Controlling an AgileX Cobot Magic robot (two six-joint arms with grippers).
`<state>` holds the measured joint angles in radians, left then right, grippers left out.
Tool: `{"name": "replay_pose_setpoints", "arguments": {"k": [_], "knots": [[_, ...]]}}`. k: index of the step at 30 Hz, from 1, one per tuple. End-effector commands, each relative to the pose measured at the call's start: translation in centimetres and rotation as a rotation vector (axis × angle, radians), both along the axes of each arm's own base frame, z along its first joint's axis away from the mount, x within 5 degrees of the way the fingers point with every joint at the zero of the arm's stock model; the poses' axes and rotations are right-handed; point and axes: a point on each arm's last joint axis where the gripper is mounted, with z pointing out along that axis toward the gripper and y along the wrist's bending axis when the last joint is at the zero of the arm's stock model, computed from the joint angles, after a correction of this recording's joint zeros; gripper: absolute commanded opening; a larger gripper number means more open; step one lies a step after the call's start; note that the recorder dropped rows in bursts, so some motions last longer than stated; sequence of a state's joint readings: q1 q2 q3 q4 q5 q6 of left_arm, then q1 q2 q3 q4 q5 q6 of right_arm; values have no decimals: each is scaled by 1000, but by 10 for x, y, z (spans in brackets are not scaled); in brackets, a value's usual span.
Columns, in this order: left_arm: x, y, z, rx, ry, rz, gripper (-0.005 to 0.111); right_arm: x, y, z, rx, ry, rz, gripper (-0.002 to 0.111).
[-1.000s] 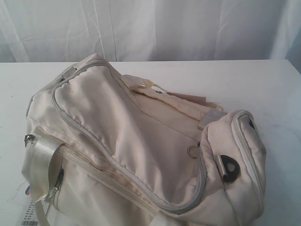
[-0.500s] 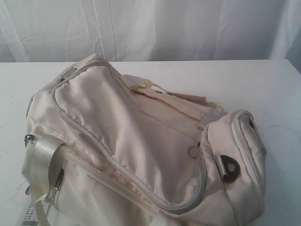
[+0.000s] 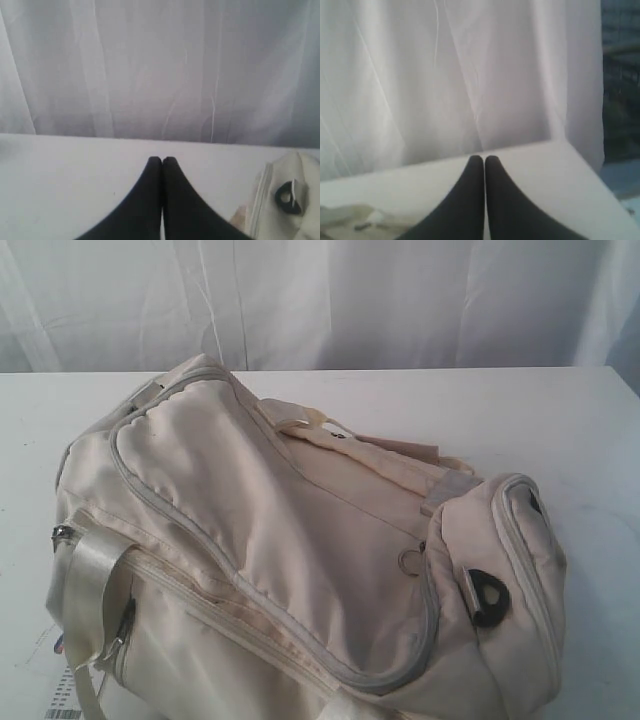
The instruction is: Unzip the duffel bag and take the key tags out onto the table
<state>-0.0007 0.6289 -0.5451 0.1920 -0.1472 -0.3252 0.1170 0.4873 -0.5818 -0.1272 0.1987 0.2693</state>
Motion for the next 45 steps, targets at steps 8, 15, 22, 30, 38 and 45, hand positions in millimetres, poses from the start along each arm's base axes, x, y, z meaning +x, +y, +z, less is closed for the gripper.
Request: {"name": "replay_pose_setpoints", "arguments": {"k": [8,15,22,30,38,45], "knots": [[16,-6,10,30,291,-15,0,30,16,-32,156,344,69,1],[15,-11,8,86,304,-64,0,30,16,-35,158,373,69,1],[15,-14,9,62,297,-83,37,30,16,-34,166,364,71,1],[22,-20,2,-90,359,-109,99,30,18,-33,222,365,83,16],[36,-34,-11,-190,447,-195,99,30,24,-35,216,397,144,87],[55,-74,-3,-64,447,-454,99,35,54,-49,211,554,445,92]]}}
